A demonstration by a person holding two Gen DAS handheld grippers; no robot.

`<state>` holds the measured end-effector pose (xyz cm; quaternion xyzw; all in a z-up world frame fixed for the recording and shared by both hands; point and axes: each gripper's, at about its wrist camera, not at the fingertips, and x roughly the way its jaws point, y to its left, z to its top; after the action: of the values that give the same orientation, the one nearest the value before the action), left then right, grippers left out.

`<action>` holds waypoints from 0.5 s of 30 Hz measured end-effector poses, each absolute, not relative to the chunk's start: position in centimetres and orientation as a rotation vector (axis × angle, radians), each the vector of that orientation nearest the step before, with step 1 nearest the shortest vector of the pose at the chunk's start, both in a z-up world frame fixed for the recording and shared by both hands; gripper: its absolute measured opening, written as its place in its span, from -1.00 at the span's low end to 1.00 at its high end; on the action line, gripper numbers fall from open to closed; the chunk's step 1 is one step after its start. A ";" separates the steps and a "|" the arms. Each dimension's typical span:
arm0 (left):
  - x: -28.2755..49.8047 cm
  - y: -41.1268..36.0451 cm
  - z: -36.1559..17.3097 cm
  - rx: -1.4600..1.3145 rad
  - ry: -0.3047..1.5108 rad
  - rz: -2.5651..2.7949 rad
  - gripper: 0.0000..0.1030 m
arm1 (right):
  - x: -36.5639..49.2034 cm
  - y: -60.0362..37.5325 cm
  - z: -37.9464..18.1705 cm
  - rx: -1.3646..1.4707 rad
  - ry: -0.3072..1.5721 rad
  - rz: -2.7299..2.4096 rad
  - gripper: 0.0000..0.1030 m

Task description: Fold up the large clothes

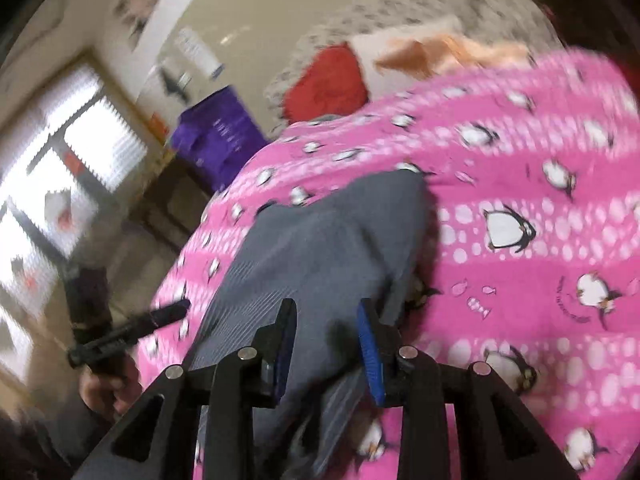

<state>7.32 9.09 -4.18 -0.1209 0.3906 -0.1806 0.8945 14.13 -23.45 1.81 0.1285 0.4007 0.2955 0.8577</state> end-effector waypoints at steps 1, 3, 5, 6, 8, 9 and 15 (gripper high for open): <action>6.6 8.5 -4.0 -0.250 0.821 -0.399 -0.25 | 12.6 -22.3 2.5 0.194 0.824 0.637 -0.43; 4.3 7.3 -4.8 -0.239 0.852 -0.452 -0.25 | 10.2 -20.4 3.0 0.072 0.787 0.671 -0.43; 3.5 6.1 -6.2 -0.206 0.891 -0.455 -0.25 | 8.7 -17.9 2.5 -0.019 0.795 0.729 -0.43; 3.2 5.6 -7.0 -0.210 0.914 -0.460 -0.25 | 8.2 -17.1 1.8 -0.042 0.814 0.754 -0.43; 2.9 4.5 -8.4 -0.183 0.954 -0.455 -0.25 | 7.8 -15.7 -1.2 -0.178 0.871 0.670 -0.43; 2.8 4.1 -8.9 -0.171 0.945 -0.467 -0.26 | 8.1 -15.5 -3.1 -0.236 0.915 0.605 -0.40; 2.6 3.6 -8.9 -0.163 0.937 -0.446 -0.26 | 7.2 -17.7 -2.4 -0.065 0.890 0.537 -0.38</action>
<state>2.65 3.62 -8.94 -0.0780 0.4472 -0.2127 0.8653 7.18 -17.69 -2.42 -0.0310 0.4252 0.2565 0.8674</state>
